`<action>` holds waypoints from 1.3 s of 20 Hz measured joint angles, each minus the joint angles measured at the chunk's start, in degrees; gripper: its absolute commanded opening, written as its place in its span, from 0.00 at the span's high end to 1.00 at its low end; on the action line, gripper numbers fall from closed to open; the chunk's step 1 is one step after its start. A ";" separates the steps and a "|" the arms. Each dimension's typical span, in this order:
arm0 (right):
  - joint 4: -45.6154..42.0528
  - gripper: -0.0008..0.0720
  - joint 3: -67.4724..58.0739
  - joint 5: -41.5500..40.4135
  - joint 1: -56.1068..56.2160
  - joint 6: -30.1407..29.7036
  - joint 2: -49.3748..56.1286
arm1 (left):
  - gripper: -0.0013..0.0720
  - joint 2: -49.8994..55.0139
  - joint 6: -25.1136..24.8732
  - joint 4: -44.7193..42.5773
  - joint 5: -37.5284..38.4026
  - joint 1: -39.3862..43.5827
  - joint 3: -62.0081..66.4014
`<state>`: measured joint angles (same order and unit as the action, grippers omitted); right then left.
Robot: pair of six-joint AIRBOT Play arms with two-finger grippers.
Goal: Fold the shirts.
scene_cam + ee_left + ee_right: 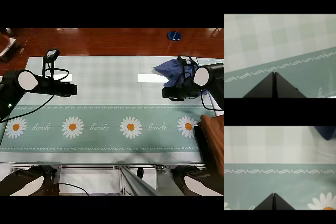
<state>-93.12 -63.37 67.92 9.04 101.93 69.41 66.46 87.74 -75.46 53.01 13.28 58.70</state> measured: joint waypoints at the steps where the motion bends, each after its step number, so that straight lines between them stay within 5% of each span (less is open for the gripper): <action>1: 0.00 0.96 0.00 0.00 0.00 0.00 0.00 | 0.95 0.00 0.00 0.02 -0.02 0.00 0.00; 20: -1.03 0.95 0.00 -4.15 0.00 -0.02 0.02 | 0.95 0.02 0.00 0.00 -2.19 0.00 0.00; 21: -1.81 0.66 0.00 -6.40 0.00 -0.07 0.04 | 0.95 0.02 0.00 0.00 -3.78 0.00 0.00; 22: -3.50 0.26 0.00 -9.16 0.02 -0.04 0.07 | 0.88 0.04 0.00 0.02 -5.33 0.00 0.00; 24: -9.73 0.22 0.00 -15.91 -0.22 1.57 0.50 | 0.04 0.09 -0.02 0.00 -9.99 0.00 0.00; 26: -17.62 0.22 -0.26 -22.95 -2.12 6.23 2.10 | 0.02 0.39 0.17 0.04 -15.06 -0.02 0.00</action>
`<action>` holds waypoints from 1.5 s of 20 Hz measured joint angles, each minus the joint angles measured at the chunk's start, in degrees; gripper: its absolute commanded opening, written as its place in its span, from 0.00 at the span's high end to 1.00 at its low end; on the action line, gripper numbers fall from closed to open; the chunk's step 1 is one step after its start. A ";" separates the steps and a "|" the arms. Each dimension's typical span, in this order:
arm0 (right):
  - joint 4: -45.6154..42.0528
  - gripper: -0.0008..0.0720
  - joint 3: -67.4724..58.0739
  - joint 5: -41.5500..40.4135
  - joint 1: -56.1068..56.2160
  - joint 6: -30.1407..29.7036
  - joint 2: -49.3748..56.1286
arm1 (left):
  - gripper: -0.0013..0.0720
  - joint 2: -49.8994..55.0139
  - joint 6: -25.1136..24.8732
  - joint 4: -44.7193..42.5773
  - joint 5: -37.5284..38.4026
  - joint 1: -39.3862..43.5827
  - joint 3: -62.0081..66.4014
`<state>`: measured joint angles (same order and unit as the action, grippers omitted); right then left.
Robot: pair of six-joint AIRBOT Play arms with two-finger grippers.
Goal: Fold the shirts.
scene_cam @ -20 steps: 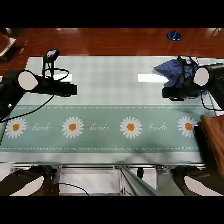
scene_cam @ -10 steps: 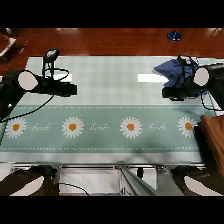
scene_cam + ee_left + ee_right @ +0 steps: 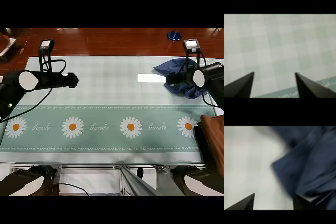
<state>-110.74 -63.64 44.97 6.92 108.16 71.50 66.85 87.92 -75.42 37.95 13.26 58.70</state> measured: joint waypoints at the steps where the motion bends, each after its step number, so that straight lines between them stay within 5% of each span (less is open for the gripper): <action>1: -3.08 0.22 -0.72 -2.58 -1.79 2.64 1.46 | 0.02 0.24 -0.02 -0.02 -2.25 0.00 0.00; 6: -4.94 0.22 -11.47 -8.44 -13.92 8.20 14.36 | 0.02 2.32 -0.04 -0.02 -7.63 -0.04 0.00; 13: 12.46 0.26 -27.23 -0.59 -22.77 -1.40 33.59 | 0.03 5.68 -0.09 -0.04 -9.01 -0.04 0.00; 14: 14.38 0.43 -28.46 1.31 -23.21 -2.71 35.36 | 0.03 6.03 0.02 -0.02 -8.46 -0.04 0.00; 16: 16.90 0.96 -29.94 5.20 -23.74 -4.72 37.66 | 0.03 6.43 1.25 -0.02 -6.62 -0.04 0.37; 21: 27.32 0.96 -37.31 19.12 -24.02 -14.69 38.21 | 0.03 5.31 1.95 -0.24 1.05 -1.55 5.49; 26: 36.26 0.96 -50.12 16.79 -21.33 -20.81 27.45 | 0.03 -2.47 0.28 -0.79 15.39 -5.18 10.69; 30: 38.36 0.96 -53.66 12.63 -17.38 -24.24 14.84 | 0.03 -13.62 -0.48 1.99 25.38 -3.63 3.23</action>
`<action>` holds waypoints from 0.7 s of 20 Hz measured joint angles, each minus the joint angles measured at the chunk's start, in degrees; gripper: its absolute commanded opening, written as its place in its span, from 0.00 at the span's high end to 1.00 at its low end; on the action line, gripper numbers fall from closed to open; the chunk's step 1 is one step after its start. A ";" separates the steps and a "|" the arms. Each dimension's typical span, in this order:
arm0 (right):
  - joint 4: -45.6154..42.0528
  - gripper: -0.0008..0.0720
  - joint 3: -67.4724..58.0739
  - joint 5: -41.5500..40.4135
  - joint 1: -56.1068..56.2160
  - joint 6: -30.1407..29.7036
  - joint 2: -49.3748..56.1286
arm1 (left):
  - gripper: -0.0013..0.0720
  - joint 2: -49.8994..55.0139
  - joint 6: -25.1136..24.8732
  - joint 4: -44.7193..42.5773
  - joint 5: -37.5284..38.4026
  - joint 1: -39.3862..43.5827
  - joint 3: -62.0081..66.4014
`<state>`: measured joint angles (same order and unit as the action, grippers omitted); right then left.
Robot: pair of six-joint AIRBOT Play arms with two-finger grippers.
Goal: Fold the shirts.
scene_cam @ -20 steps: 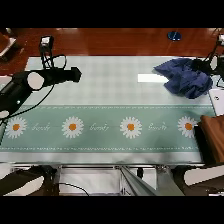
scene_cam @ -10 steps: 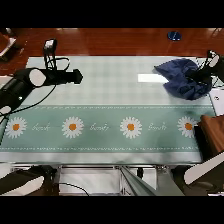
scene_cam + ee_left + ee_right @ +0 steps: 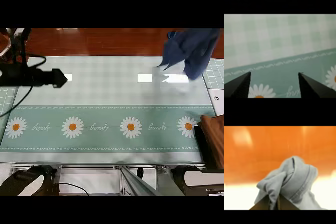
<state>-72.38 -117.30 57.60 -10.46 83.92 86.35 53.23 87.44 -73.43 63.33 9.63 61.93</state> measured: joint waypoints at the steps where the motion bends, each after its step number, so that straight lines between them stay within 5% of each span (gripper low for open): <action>1: 0.13 0.96 -0.31 0.00 1.16 -0.96 -3.15 | 0.03 -3.56 0.55 0.79 0.22 0.90 -3.50; 6: 1.07 0.96 -1.09 0.52 7.74 -5.92 -15.61 | 0.03 -18.88 3.69 6.97 -5.97 5.27 -19.76; 14: -0.59 0.96 8.59 18.67 26.51 -8.85 -20.92 | 0.03 -24.30 4.72 11.23 -12.28 7.93 -26.49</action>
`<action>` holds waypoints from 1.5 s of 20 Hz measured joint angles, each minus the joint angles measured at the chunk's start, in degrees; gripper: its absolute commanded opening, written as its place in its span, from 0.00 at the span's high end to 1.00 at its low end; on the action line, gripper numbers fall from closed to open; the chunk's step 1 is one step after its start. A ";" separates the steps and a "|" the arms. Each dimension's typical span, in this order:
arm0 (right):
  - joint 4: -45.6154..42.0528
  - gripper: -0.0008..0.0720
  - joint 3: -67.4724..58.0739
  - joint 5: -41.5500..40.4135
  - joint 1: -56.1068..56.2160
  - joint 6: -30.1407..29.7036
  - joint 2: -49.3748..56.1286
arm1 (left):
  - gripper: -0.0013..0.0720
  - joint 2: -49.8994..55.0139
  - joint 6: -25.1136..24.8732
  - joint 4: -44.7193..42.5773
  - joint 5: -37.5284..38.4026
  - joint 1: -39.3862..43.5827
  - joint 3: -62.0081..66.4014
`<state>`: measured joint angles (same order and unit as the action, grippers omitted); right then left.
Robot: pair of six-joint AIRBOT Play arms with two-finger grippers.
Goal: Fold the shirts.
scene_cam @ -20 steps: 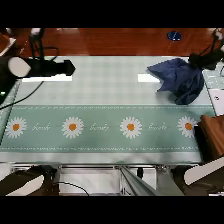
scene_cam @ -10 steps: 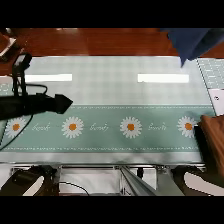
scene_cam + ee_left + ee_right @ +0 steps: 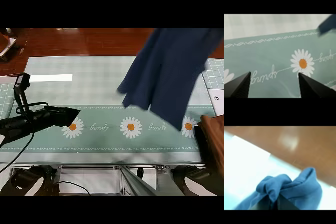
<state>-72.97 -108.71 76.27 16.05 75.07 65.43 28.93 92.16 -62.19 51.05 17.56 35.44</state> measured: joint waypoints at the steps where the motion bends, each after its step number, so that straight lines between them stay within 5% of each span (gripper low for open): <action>1: -0.66 0.96 3.10 1.14 2.84 0.02 0.33 | 0.03 -0.11 0.00 0.11 -0.35 0.07 -0.13; 9: 3.96 0.96 21.57 0.00 20.83 2.62 12.94 | 0.03 -0.17 0.17 -0.44 -2.23 0.17 -0.50; 10: 6.51 0.87 23.19 -1.22 22.21 2.80 14.84 | 0.03 0.07 0.17 -0.59 -2.38 0.17 -0.50; 11: 8.94 0.42 24.48 -2.49 23.28 2.86 16.41 | 0.03 0.28 0.15 -0.72 -2.43 0.17 -0.52; 12: 11.13 0.13 25.53 -3.41 24.17 2.97 17.99 | 0.03 0.70 0.15 -0.74 -2.58 0.17 -0.52; 18: 14.40 0.13 26.93 -3.30 16.94 2.78 15.58 | 0.03 4.17 0.17 -0.74 -1.38 0.28 -0.11; 26: 8.83 0.14 45.11 -3.41 -29.11 5.38 -6.47 | 0.03 15.04 0.83 4.96 14.93 1.79 -1.22; 30: 13.88 0.14 60.39 -6.67 -38.38 3.93 -10.67 | 0.03 24.41 -4.13 12.70 11.54 7.23 -3.69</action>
<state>-59.09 -48.31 69.60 -22.33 79.00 54.76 53.34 88.03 -49.50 62.59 24.80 31.75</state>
